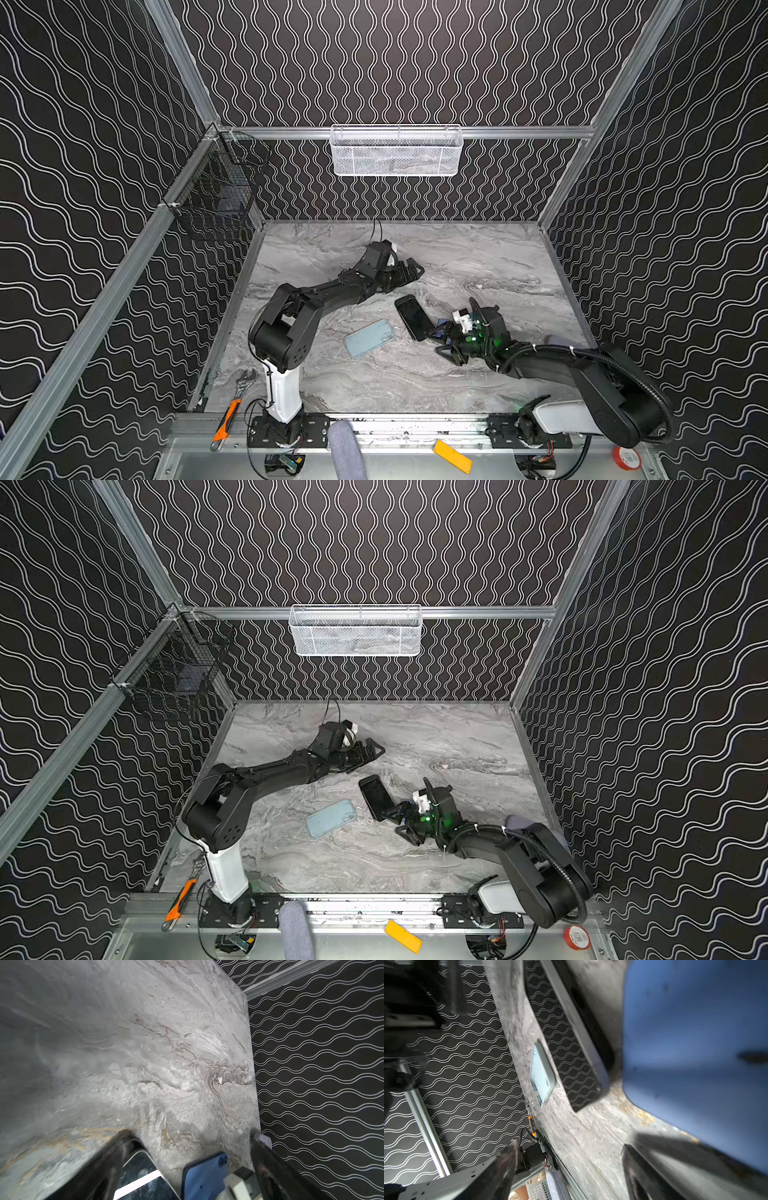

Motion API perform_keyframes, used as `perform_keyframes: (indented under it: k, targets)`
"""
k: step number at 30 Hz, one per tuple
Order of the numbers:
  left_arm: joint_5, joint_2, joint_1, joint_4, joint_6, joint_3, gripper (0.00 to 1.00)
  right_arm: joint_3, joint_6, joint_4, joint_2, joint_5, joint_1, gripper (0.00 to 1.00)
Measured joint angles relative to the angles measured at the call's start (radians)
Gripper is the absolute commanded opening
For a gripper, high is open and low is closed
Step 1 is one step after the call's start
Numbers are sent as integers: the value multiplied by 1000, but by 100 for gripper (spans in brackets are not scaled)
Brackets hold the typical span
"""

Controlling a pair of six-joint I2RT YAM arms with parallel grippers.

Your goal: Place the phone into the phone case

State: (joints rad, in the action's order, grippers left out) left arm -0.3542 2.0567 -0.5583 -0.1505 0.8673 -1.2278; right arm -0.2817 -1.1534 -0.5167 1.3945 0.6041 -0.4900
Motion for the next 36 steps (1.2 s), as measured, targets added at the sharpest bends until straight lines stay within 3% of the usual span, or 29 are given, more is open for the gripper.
perform_keyframes:
  k: [12, 17, 31, 36]
  targets:
    - [-20, 23, 7, 42, -36, -35, 98, 84, -247, -514, 225, -136, -99, 61]
    - [-20, 23, 8, 43, -36, -34, 98, 77, -264, -516, 200, -203, -125, 52]
    - [-19, 22, 10, 47, -36, -28, 98, 58, -229, -507, 199, -259, -132, 53]
    - [-19, 23, 10, 47, -36, -27, 98, 88, -242, -485, 132, -282, -141, 56]
